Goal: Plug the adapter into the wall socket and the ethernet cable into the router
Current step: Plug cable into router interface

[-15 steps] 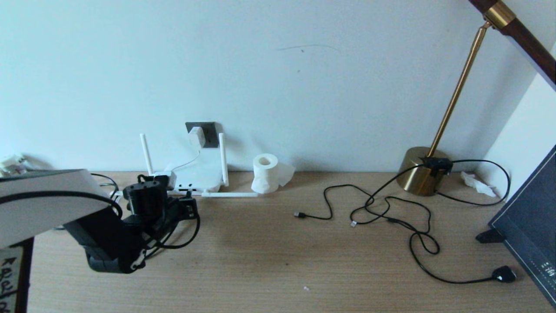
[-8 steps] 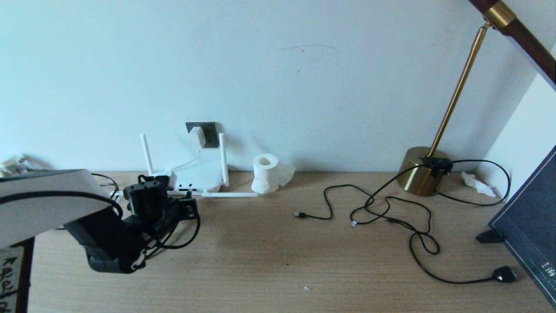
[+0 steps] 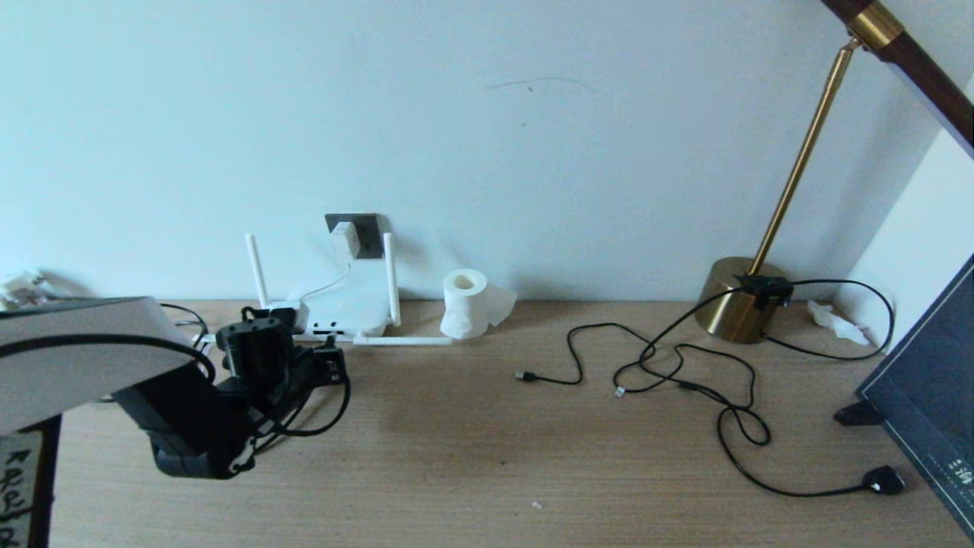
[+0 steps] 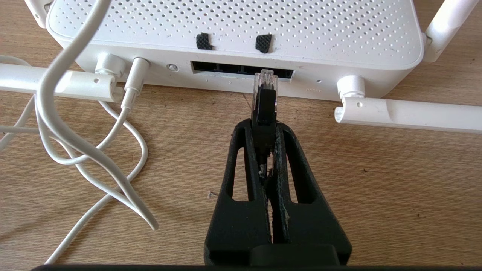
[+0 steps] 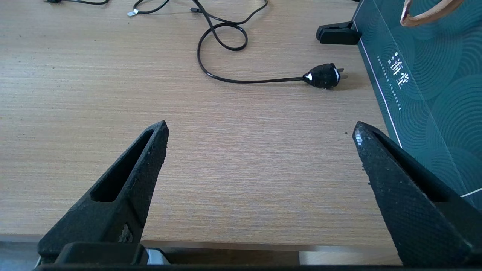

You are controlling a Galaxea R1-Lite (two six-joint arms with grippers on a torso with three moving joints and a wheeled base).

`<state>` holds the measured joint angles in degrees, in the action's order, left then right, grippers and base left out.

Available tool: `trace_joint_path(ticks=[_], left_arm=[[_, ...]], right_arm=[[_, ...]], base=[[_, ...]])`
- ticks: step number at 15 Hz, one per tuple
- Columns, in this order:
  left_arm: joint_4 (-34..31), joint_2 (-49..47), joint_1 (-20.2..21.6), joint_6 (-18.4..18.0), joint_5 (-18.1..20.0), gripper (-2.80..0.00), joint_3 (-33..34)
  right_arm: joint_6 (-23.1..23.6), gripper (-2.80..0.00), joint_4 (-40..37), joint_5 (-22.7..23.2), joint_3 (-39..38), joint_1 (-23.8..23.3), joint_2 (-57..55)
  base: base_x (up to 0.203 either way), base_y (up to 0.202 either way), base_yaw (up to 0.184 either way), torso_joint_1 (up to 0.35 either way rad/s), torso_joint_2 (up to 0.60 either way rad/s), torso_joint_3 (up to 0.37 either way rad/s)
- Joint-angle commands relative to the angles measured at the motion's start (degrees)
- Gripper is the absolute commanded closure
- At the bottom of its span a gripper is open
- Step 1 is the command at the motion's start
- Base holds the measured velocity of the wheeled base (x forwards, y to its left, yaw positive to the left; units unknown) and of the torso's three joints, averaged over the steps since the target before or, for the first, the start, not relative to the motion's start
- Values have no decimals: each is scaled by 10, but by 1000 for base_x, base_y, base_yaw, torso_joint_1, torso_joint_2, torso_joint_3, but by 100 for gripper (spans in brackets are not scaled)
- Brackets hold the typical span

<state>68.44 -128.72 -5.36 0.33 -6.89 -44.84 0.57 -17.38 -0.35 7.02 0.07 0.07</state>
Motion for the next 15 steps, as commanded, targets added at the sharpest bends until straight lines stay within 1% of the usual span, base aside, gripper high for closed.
trace_joint_path(ticks=[1,15], left_arm=[[4,-1,2,0,-1,0,-1],[3,-3,8,1,1,0,-10]], right_arm=[[0,-280,-1,0,0,0,-1],[0,-280,-1,0,0,0,-1]], base=[[0,0,0,0,0,0],[0,0,0,0,0,0]])
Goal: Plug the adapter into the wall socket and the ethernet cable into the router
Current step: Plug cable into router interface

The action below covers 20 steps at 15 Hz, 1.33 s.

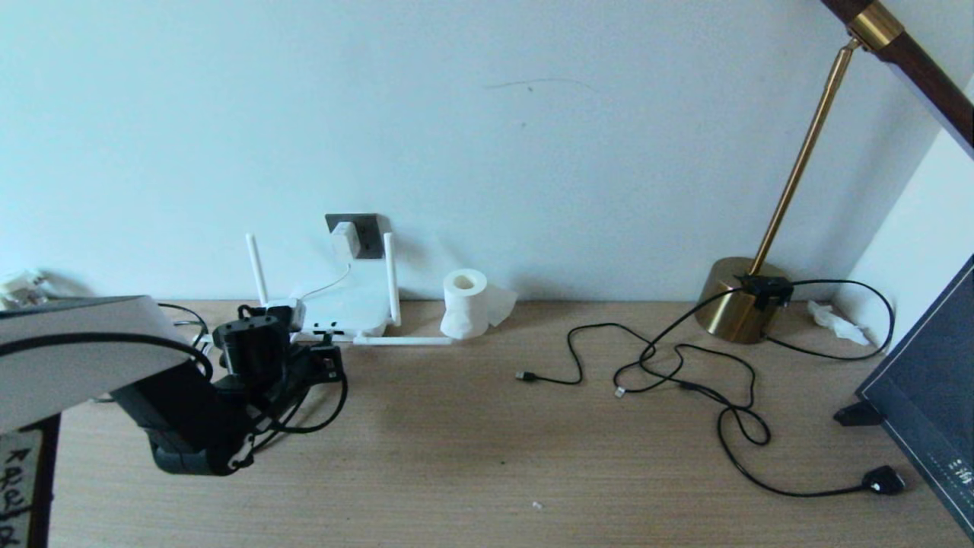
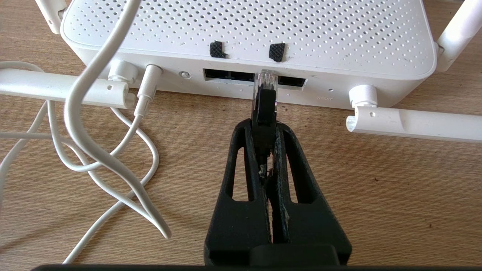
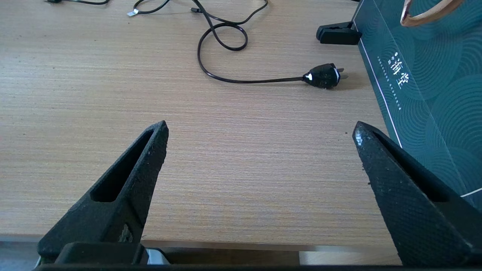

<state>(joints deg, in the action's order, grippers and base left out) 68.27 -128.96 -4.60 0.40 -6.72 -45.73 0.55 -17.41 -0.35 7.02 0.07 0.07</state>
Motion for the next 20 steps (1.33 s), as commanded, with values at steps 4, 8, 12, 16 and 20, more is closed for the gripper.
trace_joint_path(ticks=[4,8,12,16,20], left_arm=[[5,-1,-1,0,-1,0,-1],[5,-5,-1,-1,-1,0,-2],[5,-5,-1,-1,-1,0,-4],[5,-10,-1,0,-1,0,-3],[5,-10,-1,-1,-1,0,-3]], right_arm=[[1,-280,-1,0,0,0,-1],[1,-280,-1,0,0,0,-1],[1,-280,-1,0,0,0,-1],[1,-280,-1,0,0,0,-1],[1,-280,-1,0,0,0,-1]], base=[[0,0,0,0,0,0],[0,0,0,0,0,0],[0,0,0,0,0,0],[0,0,0,0,0,0],[0,0,0,0,0,0]])
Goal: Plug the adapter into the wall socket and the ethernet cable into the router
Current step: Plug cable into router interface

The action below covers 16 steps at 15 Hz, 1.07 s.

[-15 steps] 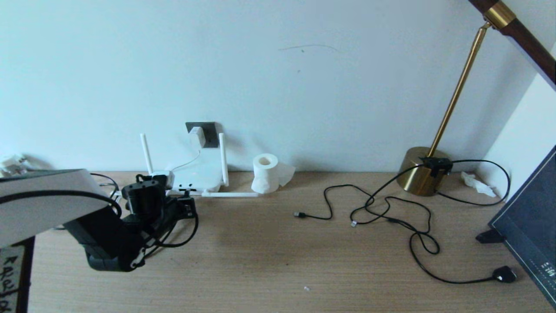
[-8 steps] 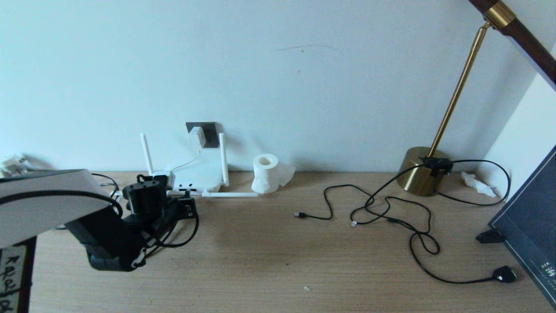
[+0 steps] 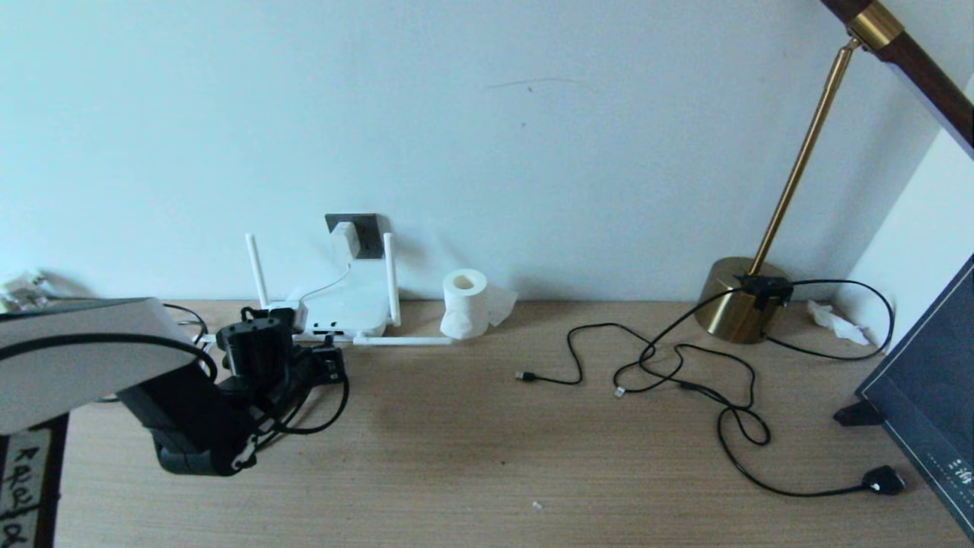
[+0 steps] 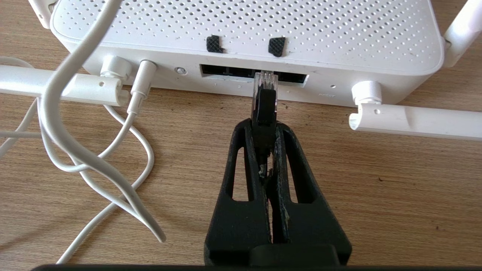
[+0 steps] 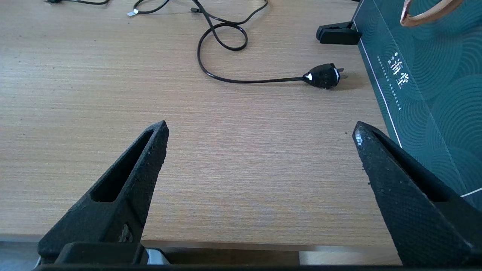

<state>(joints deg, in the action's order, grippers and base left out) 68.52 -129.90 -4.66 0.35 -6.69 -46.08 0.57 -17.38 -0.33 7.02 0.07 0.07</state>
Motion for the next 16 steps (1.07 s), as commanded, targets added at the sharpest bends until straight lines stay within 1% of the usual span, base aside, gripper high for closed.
trace_joint_path(ticks=[1,16], left_arm=[[2,-1,0,0,-1,0,0],[2,0,0,0,-1,0,-3]], right_arm=[[0,-280,-1,0,0,0,-1],[0,-280,-1,0,0,0,-1]], base=[[0,0,0,0,0,0],[0,0,0,0,0,0]])
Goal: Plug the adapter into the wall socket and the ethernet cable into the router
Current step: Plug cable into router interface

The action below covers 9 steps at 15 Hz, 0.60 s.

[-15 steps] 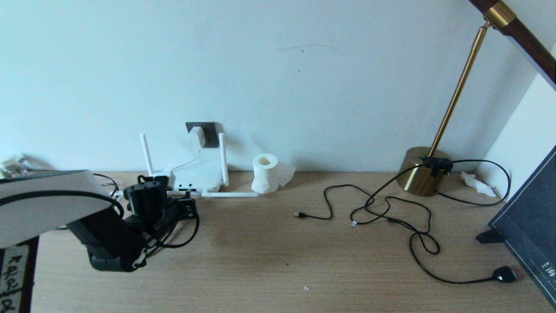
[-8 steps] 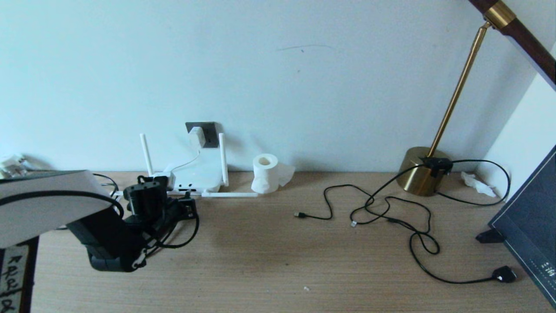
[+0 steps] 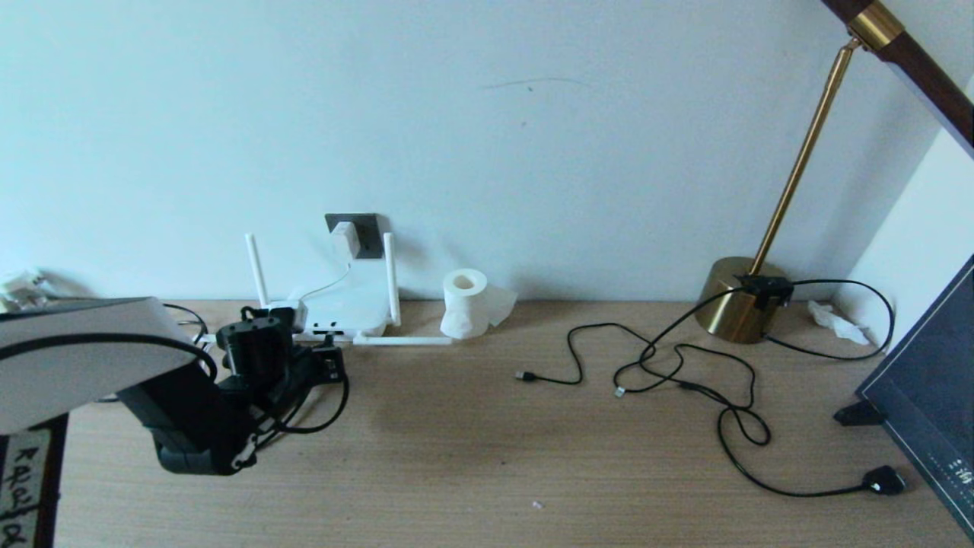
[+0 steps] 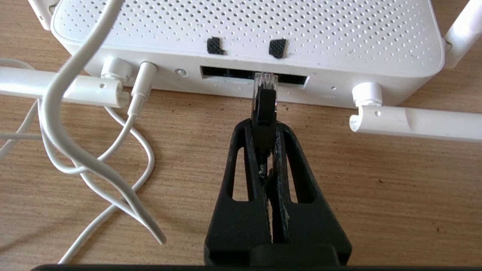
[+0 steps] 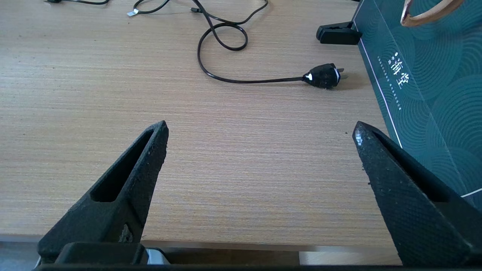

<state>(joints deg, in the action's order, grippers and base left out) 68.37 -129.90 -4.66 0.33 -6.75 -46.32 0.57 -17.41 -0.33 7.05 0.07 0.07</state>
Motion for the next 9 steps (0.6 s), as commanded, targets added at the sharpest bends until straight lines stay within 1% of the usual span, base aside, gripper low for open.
trace_joint_path(ticks=[1,9], left_arm=[[4,0,0,0,0,0,-3],[4,-2,0,0,-1,0,-10]], right_arm=[[0,-280,-1,0,0,0,-1],[0,-280,-1,0,0,0,-1]], base=[[0,0,0,0,0,0],[0,0,0,0,0,0]])
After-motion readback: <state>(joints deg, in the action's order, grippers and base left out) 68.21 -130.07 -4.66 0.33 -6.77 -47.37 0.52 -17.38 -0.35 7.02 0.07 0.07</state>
